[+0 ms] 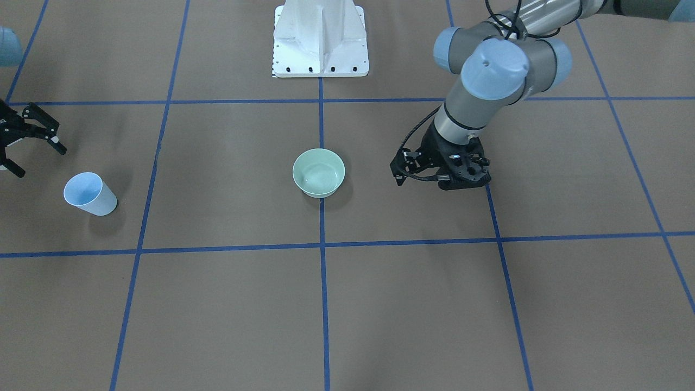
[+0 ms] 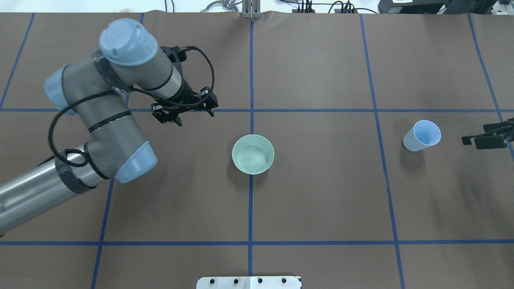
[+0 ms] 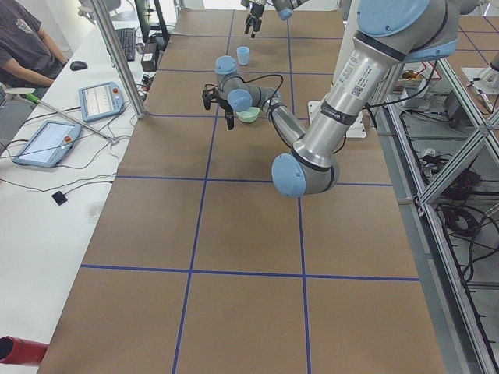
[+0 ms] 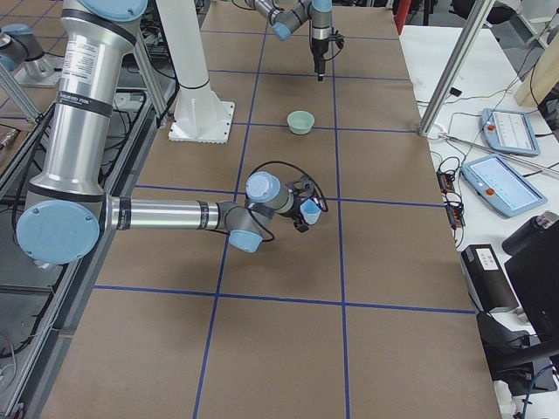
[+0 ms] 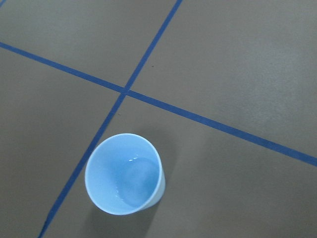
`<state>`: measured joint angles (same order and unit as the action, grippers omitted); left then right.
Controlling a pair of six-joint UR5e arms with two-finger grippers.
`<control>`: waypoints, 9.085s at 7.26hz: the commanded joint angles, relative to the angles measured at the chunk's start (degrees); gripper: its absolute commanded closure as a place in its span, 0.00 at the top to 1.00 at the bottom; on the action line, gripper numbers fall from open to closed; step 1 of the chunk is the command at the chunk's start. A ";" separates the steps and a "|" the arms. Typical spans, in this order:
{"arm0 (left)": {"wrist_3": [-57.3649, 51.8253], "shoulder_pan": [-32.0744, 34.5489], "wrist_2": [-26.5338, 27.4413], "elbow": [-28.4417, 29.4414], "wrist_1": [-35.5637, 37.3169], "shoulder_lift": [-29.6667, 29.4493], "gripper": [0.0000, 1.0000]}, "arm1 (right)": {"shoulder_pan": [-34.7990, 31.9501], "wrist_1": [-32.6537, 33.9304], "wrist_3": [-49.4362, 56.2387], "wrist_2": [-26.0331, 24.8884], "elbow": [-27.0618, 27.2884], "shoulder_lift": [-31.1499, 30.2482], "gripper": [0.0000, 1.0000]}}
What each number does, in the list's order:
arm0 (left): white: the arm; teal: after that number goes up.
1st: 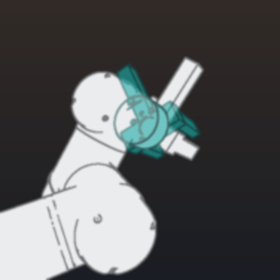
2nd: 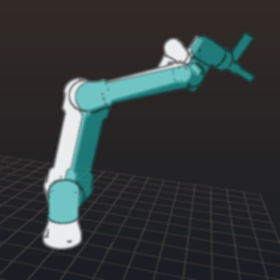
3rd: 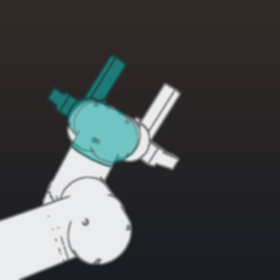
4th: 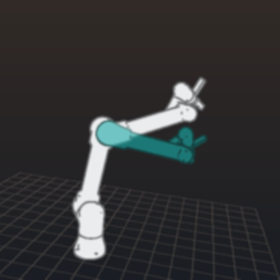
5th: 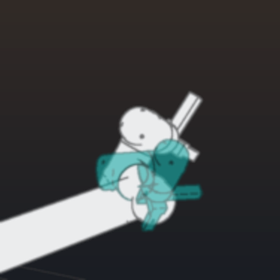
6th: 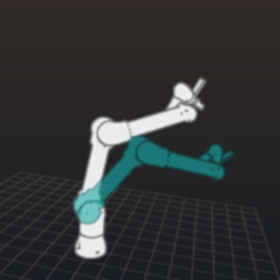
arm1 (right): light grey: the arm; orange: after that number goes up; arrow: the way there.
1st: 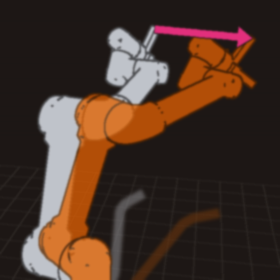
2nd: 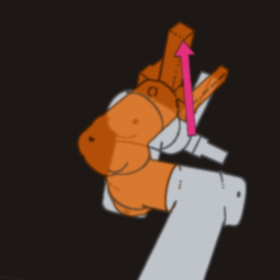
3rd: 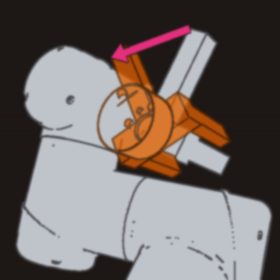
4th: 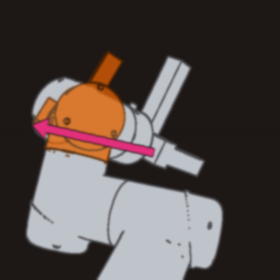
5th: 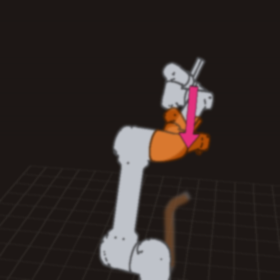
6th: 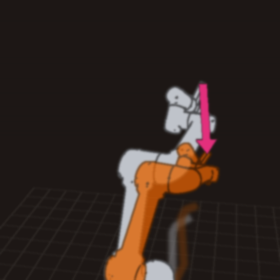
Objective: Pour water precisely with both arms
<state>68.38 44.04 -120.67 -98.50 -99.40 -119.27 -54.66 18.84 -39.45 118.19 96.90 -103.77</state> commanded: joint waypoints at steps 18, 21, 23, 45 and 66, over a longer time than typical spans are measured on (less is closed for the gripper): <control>-2.72 1.23 -0.18 -3.71 0.09 3.16 0.99 | 15.37 -7.05 -0.98 -27.74 -6.46 4.54 0.47; -2.81 1.31 -0.09 -3.28 0.09 3.25 0.99 | 14.67 -5.84 -0.98 -28.10 -5.75 7.68 0.19; -7.51 3.32 -0.27 -3.01 0.26 4.48 0.99 | 14.40 9.80 -0.54 -27.92 -0.78 16.35 0.18; -19.86 11.07 -6.30 0.77 3.34 7.99 0.99 | 37.07 114.39 25.21 -43.99 -18.49 76.43 0.00; -19.95 12.30 -5.81 1.30 3.78 6.34 0.99 | 19.45 77.09 4.03 -32.46 19.08 37.20 0.07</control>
<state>48.36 56.25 -126.58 -97.10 -95.76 -112.22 -30.41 100.45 -35.39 80.58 112.01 -60.68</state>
